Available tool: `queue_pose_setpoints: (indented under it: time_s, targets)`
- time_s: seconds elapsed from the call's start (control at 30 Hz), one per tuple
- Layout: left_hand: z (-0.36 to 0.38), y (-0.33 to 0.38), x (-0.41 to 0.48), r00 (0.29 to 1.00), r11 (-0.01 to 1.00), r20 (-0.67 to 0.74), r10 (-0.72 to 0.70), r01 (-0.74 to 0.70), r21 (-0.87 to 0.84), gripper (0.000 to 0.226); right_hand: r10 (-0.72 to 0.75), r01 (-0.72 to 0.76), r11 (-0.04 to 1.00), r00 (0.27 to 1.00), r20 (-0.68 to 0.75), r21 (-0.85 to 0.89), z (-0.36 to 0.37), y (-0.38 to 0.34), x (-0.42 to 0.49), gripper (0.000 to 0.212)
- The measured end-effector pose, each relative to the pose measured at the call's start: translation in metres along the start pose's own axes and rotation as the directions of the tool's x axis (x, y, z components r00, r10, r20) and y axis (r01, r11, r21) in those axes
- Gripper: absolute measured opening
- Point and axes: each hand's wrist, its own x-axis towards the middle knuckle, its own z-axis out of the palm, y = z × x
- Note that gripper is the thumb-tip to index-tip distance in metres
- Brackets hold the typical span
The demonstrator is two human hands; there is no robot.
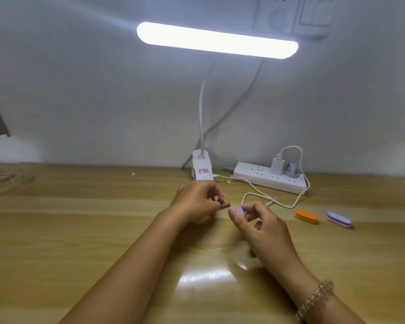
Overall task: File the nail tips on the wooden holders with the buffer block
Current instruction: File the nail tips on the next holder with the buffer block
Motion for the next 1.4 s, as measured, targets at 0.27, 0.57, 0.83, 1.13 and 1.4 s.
queue_pose_setpoints:
  time_s: [0.27, 0.57, 0.83, 1.13, 1.4]
  targets:
    - [0.007, -0.002, 0.001, 0.996, 0.997, -0.060, -0.068, 0.070, 0.029, 0.021, -0.018, 0.018, 0.999, 1.000, 0.019, -0.037, -0.001, -0.003, -0.002, 0.028]
    - [0.019, 0.005, 0.008, 0.976, 0.982, -0.212, -0.058, 0.094, 0.166, 0.014, -0.022, 0.023, 0.998, 1.000, 0.014, -0.060, 0.001, -0.001, -0.001, 0.026]
    - [0.011, 0.014, -0.002, 0.904, 0.901, -0.286, 0.317, -0.194, 0.387, 0.009, -0.054, 0.057, 0.998, 0.996, -0.064, 0.033, -0.002, 0.001, 0.000, 0.018]
    - [-0.009, -0.001, -0.063, 0.961, 0.953, -0.151, 0.233, -0.256, -0.163, 0.022, -0.161, 0.160, 0.987, 0.980, -0.118, -0.015, -0.009, -0.012, -0.016, 0.027]
    - [0.004, -0.016, -0.098, 0.965, 0.966, -0.107, 0.238, -0.247, -0.078, 0.013, -0.292, 0.306, 0.889, 0.952, 0.095, -0.340, 0.000, -0.018, -0.027, 0.031]
